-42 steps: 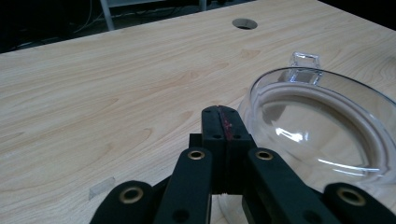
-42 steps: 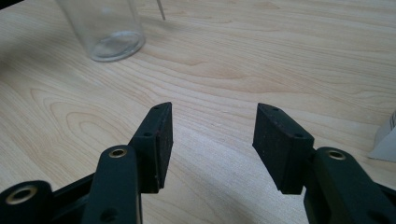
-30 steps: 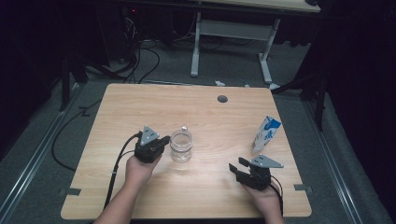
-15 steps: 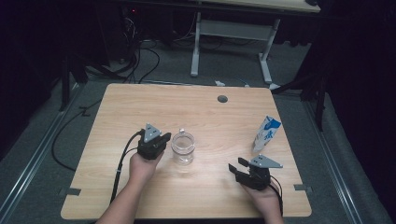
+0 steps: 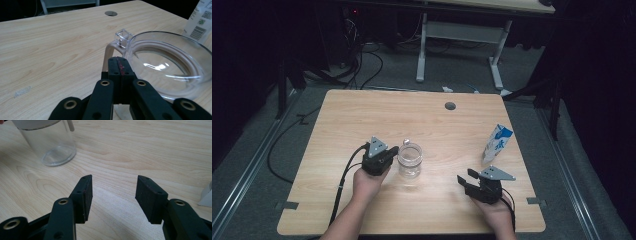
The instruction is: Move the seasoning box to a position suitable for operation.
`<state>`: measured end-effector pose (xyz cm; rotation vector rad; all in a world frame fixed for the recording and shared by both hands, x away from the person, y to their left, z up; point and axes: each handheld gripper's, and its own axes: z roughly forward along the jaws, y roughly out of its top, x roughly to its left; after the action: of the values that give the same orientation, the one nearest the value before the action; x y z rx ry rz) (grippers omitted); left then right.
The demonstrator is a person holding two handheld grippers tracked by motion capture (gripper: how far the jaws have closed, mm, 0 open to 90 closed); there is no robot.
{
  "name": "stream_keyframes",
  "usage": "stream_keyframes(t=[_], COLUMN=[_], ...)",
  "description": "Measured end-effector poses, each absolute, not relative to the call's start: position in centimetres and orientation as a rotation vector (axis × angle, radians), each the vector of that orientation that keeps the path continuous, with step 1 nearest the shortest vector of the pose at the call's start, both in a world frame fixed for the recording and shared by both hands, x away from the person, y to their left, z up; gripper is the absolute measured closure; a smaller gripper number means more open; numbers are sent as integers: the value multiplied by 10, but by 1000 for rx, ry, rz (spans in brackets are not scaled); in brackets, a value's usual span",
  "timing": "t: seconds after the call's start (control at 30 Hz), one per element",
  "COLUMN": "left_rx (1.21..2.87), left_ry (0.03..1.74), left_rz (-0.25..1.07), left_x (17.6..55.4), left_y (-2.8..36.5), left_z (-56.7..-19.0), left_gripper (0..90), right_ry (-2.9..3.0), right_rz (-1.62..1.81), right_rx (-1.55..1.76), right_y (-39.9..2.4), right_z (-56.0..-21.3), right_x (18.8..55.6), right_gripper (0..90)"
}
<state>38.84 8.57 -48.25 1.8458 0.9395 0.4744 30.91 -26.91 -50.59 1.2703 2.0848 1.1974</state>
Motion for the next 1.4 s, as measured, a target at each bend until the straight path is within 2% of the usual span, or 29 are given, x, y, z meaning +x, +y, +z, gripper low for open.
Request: stream_keyframes(t=[0.67,1.4], left_rx=[1823,1831], left_ry=[882,864], left_rz=[412,387], left_x=[352,339], left_y=[70,58], left_z=[-488,-487], left_gripper=[900,900], right_ry=[2094,2094], right_rz=[1182,1179], right_rx=[1271,1269], right_y=[-268,-267], right_z=[-509,-509], right_x=[310,310], right_gripper=[478,478])
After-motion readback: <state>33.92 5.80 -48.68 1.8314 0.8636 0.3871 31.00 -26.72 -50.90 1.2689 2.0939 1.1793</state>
